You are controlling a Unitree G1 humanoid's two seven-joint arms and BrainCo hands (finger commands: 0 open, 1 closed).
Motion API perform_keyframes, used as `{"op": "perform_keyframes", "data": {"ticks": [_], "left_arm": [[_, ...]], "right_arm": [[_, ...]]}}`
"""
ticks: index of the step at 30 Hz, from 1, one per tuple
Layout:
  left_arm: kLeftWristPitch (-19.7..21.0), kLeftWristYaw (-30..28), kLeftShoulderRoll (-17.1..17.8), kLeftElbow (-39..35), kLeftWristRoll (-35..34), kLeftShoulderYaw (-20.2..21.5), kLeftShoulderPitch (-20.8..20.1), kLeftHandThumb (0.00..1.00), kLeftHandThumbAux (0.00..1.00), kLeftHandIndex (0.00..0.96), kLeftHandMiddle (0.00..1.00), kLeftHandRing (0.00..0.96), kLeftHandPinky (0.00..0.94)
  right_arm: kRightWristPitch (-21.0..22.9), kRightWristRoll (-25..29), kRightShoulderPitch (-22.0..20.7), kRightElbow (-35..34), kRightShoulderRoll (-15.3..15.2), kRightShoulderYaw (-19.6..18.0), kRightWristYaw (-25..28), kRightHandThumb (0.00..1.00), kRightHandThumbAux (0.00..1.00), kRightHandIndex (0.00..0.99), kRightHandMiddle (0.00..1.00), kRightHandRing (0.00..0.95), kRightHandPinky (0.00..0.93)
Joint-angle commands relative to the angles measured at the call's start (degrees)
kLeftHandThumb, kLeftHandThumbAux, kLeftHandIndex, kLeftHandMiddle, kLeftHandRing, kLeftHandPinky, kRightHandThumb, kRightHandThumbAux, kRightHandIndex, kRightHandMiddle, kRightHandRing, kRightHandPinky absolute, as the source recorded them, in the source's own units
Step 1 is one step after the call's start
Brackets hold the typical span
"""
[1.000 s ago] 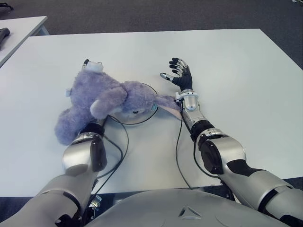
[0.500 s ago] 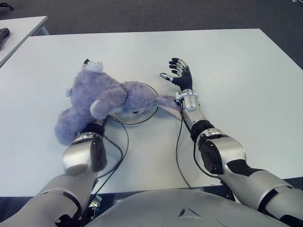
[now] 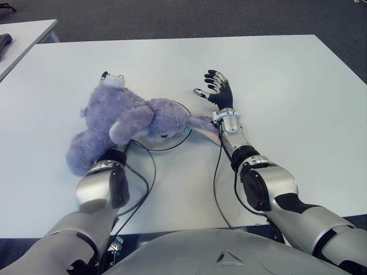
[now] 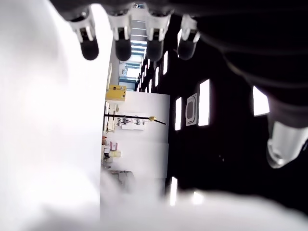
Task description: Put the doll into the plate.
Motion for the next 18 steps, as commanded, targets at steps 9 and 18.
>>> {"op": "perform_keyframes", "data": {"ticks": [9,18], "left_arm": [[0.22,-0.67,-6.74,7.42,-1.38,0.36,16.4,0.0,0.549,0.026,0.046,0.016,0.0],[0.01,-0.51,-6.61,7.41,-1.06,0.05,16.5,0.0,0.541,0.023,0.047,0.015,0.0]], "right_arm": [[5.26,0.89,13.39,7.2,3.97,-0.81,1.03,0.0,0.855,0.207,0.269,0.247,0.218],[6.1,1.96,13.2,7.18,4.2,-1.59,1.46,0.0,0.835,0.199,0.267,0.243,0.215]]}}
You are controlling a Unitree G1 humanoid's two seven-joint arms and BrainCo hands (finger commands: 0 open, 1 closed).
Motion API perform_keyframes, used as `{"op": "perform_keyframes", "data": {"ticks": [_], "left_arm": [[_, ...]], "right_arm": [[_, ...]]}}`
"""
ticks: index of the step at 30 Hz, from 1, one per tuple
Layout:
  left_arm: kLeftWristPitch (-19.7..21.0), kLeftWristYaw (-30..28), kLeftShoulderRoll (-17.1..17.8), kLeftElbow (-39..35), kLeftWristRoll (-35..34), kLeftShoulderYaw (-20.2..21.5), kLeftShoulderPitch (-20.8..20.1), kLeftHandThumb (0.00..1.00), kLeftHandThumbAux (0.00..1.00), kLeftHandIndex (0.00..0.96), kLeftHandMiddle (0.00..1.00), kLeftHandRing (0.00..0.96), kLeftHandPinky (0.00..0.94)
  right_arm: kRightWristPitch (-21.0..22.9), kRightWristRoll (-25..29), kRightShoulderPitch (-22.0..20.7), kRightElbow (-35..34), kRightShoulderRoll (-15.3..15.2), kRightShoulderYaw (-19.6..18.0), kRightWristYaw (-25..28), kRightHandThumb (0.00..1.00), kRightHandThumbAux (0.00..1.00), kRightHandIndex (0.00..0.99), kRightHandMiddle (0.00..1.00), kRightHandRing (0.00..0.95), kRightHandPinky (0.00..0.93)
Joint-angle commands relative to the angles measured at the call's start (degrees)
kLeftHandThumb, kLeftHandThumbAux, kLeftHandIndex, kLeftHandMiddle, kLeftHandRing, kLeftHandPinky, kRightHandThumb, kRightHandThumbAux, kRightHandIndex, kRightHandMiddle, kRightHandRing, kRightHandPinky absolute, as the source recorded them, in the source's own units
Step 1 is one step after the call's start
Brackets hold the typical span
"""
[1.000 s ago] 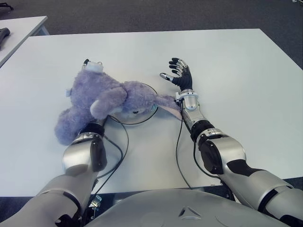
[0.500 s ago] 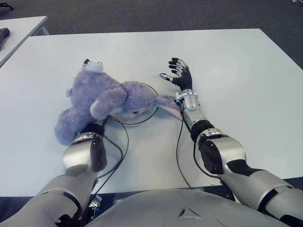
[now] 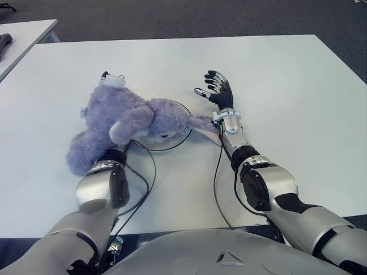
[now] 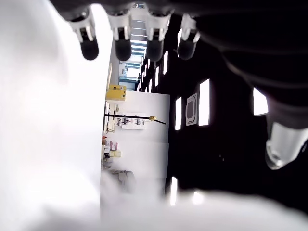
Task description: Put the doll into the plate.
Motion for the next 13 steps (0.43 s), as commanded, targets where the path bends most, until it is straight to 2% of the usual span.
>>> {"op": "perform_keyframes", "data": {"ticks": [1,13], "left_arm": [[0.05,-0.51,-6.58,7.43,-1.08,0.16,16.5,0.0,0.54,0.023,0.048,0.015,0.0],[0.08,-0.29,-6.45,7.42,-0.94,-0.11,16.63,0.0,0.549,0.027,0.049,0.017,0.0]], "right_arm": [[5.77,1.14,13.15,7.18,4.2,-1.25,0.68,0.0,0.834,0.198,0.266,0.243,0.214],[6.91,2.63,12.99,7.15,4.51,-2.61,1.67,0.0,0.84,0.197,0.269,0.244,0.221]]}}
